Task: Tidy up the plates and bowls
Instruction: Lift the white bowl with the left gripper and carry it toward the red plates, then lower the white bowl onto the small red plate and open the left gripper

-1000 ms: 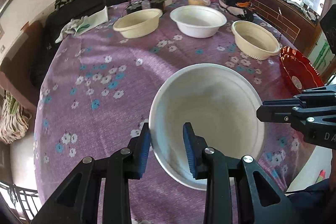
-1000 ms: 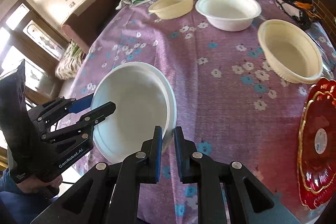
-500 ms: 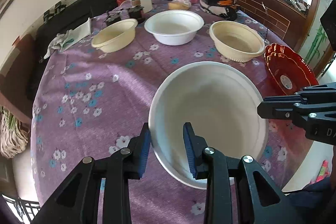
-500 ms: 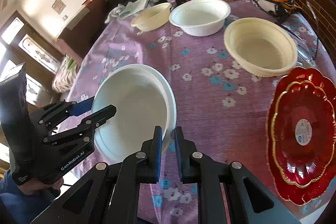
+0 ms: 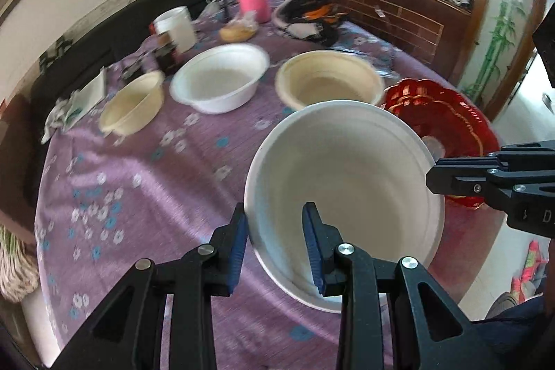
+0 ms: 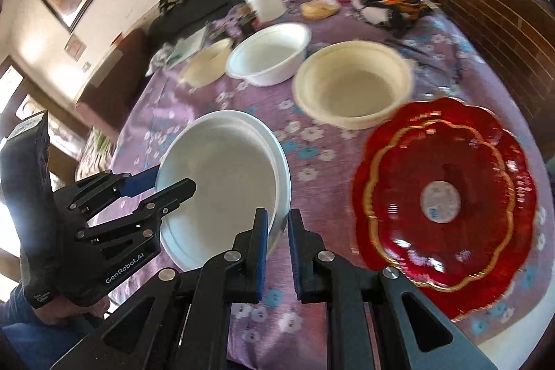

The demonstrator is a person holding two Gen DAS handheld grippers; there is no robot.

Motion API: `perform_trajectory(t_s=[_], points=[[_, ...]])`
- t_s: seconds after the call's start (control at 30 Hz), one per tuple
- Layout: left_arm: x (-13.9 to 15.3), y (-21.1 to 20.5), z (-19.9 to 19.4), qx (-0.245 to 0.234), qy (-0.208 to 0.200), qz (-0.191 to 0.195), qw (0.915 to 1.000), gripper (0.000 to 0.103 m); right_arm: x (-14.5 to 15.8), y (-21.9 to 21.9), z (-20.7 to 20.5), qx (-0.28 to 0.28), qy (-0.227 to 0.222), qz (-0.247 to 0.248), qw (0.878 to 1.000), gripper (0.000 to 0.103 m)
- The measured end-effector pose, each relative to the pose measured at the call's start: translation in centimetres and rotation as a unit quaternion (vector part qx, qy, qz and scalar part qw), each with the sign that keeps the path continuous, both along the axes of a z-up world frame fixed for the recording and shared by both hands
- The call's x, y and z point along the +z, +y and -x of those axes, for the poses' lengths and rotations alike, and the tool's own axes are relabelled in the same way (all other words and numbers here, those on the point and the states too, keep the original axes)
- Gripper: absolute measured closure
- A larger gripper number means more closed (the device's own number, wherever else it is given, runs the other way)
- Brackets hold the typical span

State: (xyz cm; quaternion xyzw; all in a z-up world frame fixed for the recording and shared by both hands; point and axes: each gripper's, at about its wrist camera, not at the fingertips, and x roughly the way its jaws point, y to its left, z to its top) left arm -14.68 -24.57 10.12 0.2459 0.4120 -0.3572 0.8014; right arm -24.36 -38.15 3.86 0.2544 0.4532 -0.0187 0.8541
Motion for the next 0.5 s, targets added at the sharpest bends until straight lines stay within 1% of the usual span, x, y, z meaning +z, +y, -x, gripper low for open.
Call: perform_trajectory(t_s=[0.27, 0.5], points=[[0.9, -5.9, 2.3, -0.066, -0.003, 0.006, 0.9978, 0.073, 0.3, -4.4, 4.0, -0.075, 0.000, -0.005, 0.997, 0.090], [-0.3, -10.5, 3.4, -0.104, 0.012, -0.002, 0.9945, 0.073, 0.2, -7.7, 7.0, -0.131, 0.004, -0.006, 0.991, 0.090]])
